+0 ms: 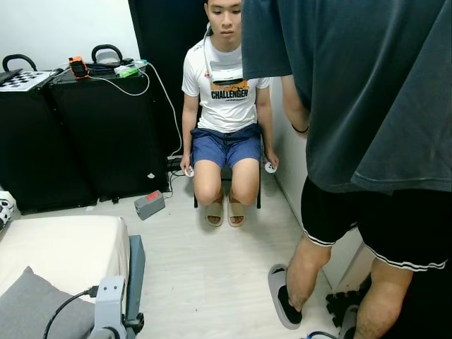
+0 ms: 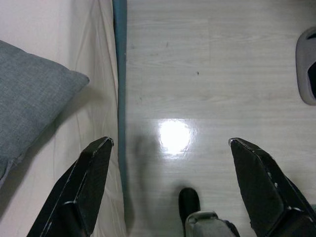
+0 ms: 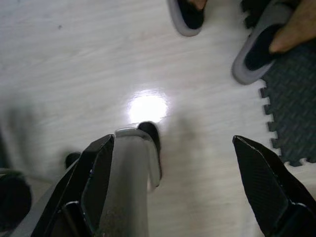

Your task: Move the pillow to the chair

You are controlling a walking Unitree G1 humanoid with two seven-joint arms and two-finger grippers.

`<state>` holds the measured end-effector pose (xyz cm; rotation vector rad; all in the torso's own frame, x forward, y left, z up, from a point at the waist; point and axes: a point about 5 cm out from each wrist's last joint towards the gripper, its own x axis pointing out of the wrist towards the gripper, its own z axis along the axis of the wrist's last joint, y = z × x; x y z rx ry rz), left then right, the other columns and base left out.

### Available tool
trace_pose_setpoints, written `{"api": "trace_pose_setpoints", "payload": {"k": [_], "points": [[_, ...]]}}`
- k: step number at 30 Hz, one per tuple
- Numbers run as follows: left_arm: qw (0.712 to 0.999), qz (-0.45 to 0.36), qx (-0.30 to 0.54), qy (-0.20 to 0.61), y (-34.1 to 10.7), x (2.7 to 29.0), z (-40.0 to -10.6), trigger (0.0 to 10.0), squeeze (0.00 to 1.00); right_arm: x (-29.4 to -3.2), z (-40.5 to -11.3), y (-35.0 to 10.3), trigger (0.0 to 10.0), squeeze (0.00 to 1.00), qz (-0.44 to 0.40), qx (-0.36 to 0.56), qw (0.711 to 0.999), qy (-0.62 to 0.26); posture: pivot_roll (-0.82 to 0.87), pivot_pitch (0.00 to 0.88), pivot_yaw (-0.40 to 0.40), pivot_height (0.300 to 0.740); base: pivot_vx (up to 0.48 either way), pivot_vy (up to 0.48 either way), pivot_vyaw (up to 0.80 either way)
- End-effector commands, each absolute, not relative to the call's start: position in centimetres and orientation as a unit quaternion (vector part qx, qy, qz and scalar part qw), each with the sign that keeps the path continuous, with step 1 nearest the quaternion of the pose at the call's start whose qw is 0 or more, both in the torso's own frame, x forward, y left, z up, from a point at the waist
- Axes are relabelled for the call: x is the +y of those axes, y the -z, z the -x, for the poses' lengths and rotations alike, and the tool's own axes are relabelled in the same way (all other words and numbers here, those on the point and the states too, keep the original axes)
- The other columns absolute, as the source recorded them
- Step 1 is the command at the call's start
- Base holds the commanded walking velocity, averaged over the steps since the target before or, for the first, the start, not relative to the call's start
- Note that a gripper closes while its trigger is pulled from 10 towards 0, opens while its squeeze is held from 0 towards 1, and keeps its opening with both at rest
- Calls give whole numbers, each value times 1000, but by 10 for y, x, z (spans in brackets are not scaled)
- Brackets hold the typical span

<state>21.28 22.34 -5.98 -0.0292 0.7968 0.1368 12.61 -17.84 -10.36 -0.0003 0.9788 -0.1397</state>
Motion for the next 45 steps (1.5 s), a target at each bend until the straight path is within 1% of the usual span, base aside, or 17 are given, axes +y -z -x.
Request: {"api": "trace_pose_setpoints", "payload": {"k": [1, 4, 10, 17, 21, 24, 25, 28, 29, 30, 33, 34, 35, 37, 38, 41, 45], "points": [[919, 12, 386, -72, 60, 230, -210, 10000, 0, -154, -108, 111, 10000, 0, -11, 500, 865, 46, 4, 6, 47, 740, 0, 0, 0], [927, 13, 369, -61, 54, 229, -219, 10000, 0, -146, -105, 112, 10000, 0, -12, 500, 865, 48, -3, 8, 49, 740, 0, 0, 0], [939, 22, 338, -53, 43, 225, -236, 10000, 0, -164, -114, 109, 10000, 0, -12, 489, 870, 60, -5, 10, 44, 740, 0, 0, 0], [943, 18, 330, -47, 40, 223, -241, 10000, 0, -165, -115, 108, 10000, 0, -13, 485, 872, 67, -7, 11, 44, 740, 0, 0, 0], [950, 19, 308, -46, 34, 223, -249, 10000, 0, -170, -124, 104, 10000, 0, -26, 455, 886, 87, -11, 15, 44, 740, 0, 0, 0], [958, 21, 282, -46, 25, 225, -257, 10000, 0, -175, -135, 98, 10000, 0, -37, 422, 900, 101, -5, 20, 43, 740, 0, 0, 0], [967, 21, 250, -42, 14, 228, -267, 10000, 0, -180, -150, 89, 10000, 0, -46, 375, 920, 108, -3, 23, 41, 740, 0, 0, 0], [973, 21, 227, -39, 6, 230, -274, 10000, 0, -184, -160, 82, 10000, 0, -51, 342, 932, 112, -3, 23, 41, 740, 0, 0, 0], [979, 17, 200, -29, -3, 231, -281, 10000, 0, -187, -171, 73, 10000, 0, -53, 302, 945, 111, -5, 29, 45, 740, 0, 0, 0], [986, 6, 166, -12, -15, 229, -289, 10000, 0, -190, -184, 62, 10000, 0, -36, 256, 961, 99, -6, 34, 48, 740, 0, 0, 0], [990, -6, 139, 5, -24, 226, -295, 10000, 0, -192, -194, 51, 10000, 0, -16, 218, 972, 87, 0, 34, 46, 740, 0, 0, 0], [993, -17, 116, 19, -32, 224, -300, 10000, 0, -204, -207, 38, 10000, 0, -4, 186, 979, 82, 3, 36, 46, 740, 0, 0, 0], [993, -17, 116, 19, -32, 224, -300, 10000, 0, -204, -207, 38, 10000, 0, -4, 186, 979, 82, 3, 36, 46, 740, 0, 0, 0], [996, -19, 84, 33, -44, 218, -307, 10000, 0, -247, -240, 6, 10000, 0, 21, 145, 986, 77, 4, 35, 50, 740, 0, 0, 0], [997, -18, 63, 42, -52, 214, -311, 10000, 0, -254, -250, -7, 10000, 0, 28, 121, 990, 70, 1, 36, 53, 740, 0, 0, 0], [998, -16, 42, 51, -60, 209, -315, 10000, 0, -252, -256, -17, 10000, 0, 36, 99, 993, 60, 1, 36, 54, 740, 0, 0, 0], [993, 4, -29, 111, -88, 175, -317, 10000, 0, -221, -262, -44, 10000, 0, 53, 11, 999, 6, 2, 40, 61, 740, 0, 0, 0]]}}
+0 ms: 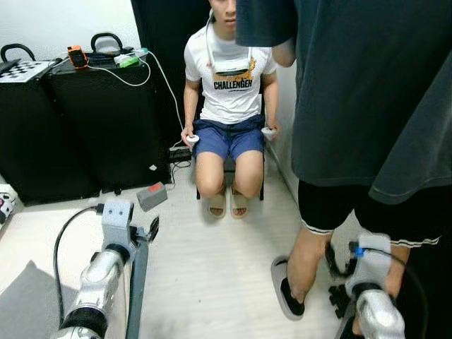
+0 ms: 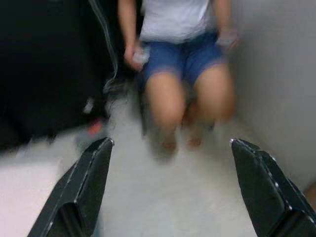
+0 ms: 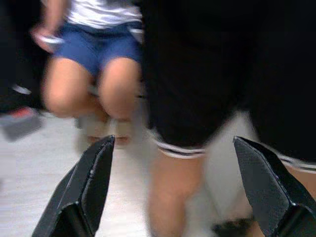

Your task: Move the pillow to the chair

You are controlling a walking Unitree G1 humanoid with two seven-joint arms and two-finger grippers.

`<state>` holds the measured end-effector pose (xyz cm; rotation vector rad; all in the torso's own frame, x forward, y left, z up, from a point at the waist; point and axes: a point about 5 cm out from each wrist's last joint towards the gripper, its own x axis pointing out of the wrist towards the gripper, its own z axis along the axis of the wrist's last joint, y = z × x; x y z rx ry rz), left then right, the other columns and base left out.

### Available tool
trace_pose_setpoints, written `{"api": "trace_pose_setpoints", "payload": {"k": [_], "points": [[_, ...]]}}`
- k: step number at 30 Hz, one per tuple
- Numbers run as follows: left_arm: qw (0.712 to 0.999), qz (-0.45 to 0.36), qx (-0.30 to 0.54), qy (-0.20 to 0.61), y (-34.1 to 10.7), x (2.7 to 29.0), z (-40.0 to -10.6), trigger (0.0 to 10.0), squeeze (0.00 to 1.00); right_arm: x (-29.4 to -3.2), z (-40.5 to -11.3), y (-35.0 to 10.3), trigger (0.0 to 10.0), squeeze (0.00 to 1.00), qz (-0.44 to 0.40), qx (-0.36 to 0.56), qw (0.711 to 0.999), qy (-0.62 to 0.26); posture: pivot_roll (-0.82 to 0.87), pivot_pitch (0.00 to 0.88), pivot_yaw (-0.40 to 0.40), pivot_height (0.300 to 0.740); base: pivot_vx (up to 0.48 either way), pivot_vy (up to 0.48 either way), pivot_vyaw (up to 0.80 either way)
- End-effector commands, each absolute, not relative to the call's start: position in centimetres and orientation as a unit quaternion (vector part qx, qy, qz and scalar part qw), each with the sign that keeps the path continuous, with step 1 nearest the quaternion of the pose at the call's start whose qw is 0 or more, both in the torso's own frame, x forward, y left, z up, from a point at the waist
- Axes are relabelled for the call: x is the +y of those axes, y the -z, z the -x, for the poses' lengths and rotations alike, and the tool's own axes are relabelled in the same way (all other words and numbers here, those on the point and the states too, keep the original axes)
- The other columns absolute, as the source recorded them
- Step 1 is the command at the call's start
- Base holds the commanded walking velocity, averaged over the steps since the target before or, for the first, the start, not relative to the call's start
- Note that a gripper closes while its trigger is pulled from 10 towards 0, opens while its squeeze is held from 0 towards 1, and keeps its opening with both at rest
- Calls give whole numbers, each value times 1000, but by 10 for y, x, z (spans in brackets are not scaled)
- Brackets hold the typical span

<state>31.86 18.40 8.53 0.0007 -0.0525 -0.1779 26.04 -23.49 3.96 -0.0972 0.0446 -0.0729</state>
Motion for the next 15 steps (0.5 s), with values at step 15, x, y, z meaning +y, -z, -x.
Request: {"api": "trace_pose_setpoints", "payload": {"k": [15], "points": [[983, -23, -41, 178, -91, 136, -305, 10000, 0, -193, -271, -70, 10000, 0, 132, -32, 988, -78, 24, 28, 48, 740, 0, 0, 0]]}}
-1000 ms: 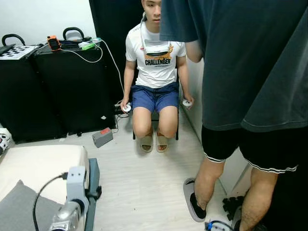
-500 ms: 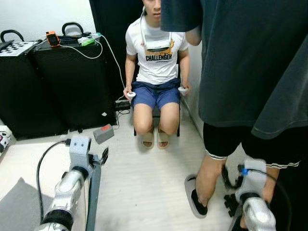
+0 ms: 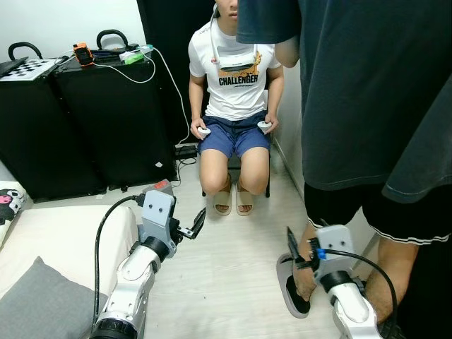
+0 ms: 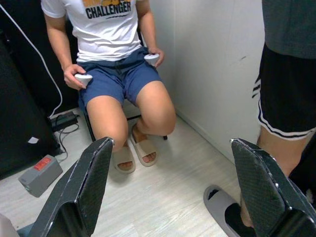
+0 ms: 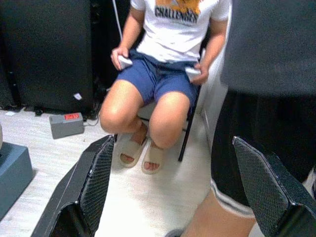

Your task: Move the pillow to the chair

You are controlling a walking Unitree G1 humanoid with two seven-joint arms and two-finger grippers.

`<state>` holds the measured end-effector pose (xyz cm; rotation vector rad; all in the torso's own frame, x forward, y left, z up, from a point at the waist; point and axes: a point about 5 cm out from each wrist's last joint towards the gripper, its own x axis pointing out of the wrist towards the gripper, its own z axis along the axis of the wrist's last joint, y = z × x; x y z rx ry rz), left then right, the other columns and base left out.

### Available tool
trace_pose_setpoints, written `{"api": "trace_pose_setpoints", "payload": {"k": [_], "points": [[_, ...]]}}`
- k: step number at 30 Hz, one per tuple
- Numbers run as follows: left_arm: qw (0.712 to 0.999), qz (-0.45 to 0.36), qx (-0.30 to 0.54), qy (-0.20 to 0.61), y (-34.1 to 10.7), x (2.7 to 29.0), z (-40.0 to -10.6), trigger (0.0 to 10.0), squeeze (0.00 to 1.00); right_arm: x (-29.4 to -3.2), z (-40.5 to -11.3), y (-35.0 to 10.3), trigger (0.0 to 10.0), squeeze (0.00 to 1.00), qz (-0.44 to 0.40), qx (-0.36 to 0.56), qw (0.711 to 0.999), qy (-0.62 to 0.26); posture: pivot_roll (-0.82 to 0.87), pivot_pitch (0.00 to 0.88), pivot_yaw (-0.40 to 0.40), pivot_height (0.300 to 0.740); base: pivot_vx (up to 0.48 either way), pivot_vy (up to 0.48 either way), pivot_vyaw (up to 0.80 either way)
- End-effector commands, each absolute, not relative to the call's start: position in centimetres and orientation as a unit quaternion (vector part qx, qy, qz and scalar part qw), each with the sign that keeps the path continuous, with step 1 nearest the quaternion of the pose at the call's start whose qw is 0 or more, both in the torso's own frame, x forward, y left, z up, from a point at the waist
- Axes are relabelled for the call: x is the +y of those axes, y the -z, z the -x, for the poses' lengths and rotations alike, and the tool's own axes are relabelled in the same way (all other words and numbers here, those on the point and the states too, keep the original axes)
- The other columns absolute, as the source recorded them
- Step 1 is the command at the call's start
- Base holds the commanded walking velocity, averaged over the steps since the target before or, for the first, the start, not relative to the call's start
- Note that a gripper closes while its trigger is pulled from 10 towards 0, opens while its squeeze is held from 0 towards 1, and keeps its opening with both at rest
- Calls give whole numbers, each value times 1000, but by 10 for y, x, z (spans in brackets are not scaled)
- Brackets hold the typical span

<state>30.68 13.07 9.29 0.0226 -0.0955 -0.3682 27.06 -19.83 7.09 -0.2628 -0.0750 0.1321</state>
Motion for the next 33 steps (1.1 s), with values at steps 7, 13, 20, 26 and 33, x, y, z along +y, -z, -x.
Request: {"api": "trace_pose_setpoints", "payload": {"k": [7, 13, 20, 26, 33], "points": [[984, -24, -27, 177, -93, 138, -300, 10000, 0, -178, -276, -81, 10000, 0, 167, -37, 979, -113, 1, 20, 39, 740, 0, 0, 0], [985, -17, -24, 171, -92, 139, -302, 10000, 0, -175, -275, -81, 10000, 0, 193, -30, 972, -130, -25, 20, 3, 740, 0, 0, 0], [987, -3, -31, 155, -94, 136, -301, 10000, 0, -176, -273, -84, 10000, 0, 217, -19, 964, -155, -31, 27, -40, 740, 0, 0, 0], [988, -1, -30, 151, -96, 136, -299, 10000, 0, -171, -272, -90, 10000, 0, 239, -22, 956, -165, -37, 32, -42, 740, 0, 0, 0], [989, 9, -30, 145, -96, 135, -300, 10000, 0, -151, -270, -101, 10000, 0, 357, -43, 909, -209, -57, 33, -63, 740, 0, 0, 0]]}}
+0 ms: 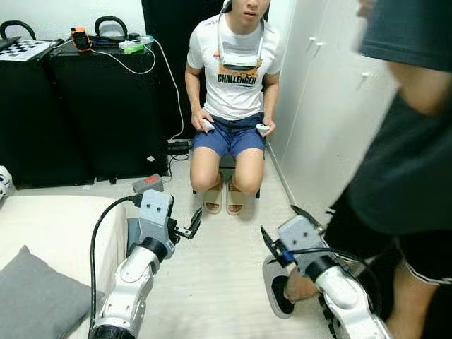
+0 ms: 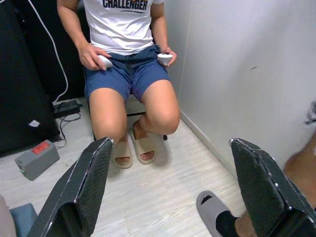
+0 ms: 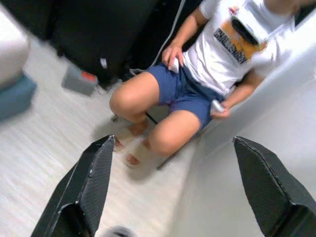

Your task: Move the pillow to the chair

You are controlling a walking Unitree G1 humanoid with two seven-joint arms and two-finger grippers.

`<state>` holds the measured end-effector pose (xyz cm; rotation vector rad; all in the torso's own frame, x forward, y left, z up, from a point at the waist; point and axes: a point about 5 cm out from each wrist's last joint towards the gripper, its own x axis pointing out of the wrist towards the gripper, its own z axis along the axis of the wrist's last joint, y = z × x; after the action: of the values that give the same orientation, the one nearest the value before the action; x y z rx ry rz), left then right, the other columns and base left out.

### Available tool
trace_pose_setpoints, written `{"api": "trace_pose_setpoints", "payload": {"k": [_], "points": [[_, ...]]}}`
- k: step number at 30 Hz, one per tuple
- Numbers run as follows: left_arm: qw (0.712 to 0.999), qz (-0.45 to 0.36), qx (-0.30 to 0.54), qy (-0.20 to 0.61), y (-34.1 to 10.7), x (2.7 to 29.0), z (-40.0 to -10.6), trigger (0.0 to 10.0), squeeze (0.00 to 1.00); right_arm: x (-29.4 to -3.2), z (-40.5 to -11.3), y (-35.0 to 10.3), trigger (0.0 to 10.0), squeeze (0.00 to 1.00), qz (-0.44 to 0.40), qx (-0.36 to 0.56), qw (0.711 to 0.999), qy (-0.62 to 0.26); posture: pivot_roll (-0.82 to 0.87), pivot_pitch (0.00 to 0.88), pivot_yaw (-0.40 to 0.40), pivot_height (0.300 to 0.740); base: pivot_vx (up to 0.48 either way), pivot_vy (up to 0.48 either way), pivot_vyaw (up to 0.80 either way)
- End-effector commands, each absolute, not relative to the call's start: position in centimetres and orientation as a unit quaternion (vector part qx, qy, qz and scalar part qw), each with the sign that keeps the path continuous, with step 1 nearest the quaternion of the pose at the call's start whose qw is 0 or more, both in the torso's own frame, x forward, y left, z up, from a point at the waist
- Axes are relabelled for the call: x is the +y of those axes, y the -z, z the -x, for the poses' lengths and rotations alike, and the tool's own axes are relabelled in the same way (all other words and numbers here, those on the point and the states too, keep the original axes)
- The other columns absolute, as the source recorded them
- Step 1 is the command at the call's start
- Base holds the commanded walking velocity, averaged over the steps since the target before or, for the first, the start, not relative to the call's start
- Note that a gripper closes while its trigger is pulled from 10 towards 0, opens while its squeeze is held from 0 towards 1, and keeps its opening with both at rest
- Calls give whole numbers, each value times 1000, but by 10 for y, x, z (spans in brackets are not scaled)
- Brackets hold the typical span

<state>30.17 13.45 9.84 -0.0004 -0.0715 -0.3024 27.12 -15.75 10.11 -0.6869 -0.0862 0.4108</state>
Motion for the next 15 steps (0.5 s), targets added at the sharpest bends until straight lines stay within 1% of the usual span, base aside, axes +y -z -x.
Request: {"api": "trace_pose_setpoints", "payload": {"k": [1, 2, 3, 4, 5, 6, 8, 10, 11, 12, 15], "points": [[989, 11, -29, 144, -96, 135, -301, 10000, 0, -150, -270, -102, 10000, 0, 364, -44, 907, -209, -57, 33, -63, 740, 0, 0, 0], [989, 11, -29, 144, -96, 135, -301, 10000, 0, -150, -270, -102, 10000, 0, 364, -44, 907, -209, -57, 33, -63, 740, 0, 0, 0], [989, 15, -29, 141, -97, 133, -300, 10000, 0, -143, -268, -101, 10000, 0, 396, -46, 890, -220, -58, 32, -82, 740, 0, 0, 0], [990, 16, -30, 140, -97, 132, -300, 10000, 0, -135, -266, -99, 10000, 0, 438, -53, 866, -237, -51, 35, -85, 740, 0, 0, 0], [990, 16, -30, 140, -97, 132, -300, 10000, 0, -135, -266, -99, 10000, 0, 438, -53, 866, -237, -51, 35, -85, 740, 0, 0, 0], [990, 18, -30, 138, -98, 131, -301, 10000, 0, -127, -264, -98, 10000, 0, 489, -61, 833, -253, -45, 35, -79, 740, 0, 0, 0], [990, 18, -30, 138, -98, 131, -301, 10000, 0, -127, -264, -98, 10000, 0, 489, -61, 833, -253, -45, 35, -79, 740, 0, 0, 0], [989, 15, -28, 143, -97, 131, -301, 10000, 0, -121, -262, -99, 10000, 0, 522, -62, 812, -253, -49, 34, -67, 740, 0, 0, 0], [989, 15, -28, 143, -97, 131, -301, 10000, 0, -121, -262, -99, 10000, 0, 522, -62, 812, -253, -49, 34, -67, 740, 0, 0, 0], [989, 14, -27, 144, -97, 131, -301, 10000, 0, -120, -261, -98, 10000, 0, 532, -59, 805, -255, -49, 34, -67, 740, 0, 0, 0], [989, 13, -26, 147, -97, 131, -301, 10000, 0, -115, -257, -99, 10000, 0, 531, -86, 801, -263, -50, 38, -54, 740, 0, 0, 0]]}}
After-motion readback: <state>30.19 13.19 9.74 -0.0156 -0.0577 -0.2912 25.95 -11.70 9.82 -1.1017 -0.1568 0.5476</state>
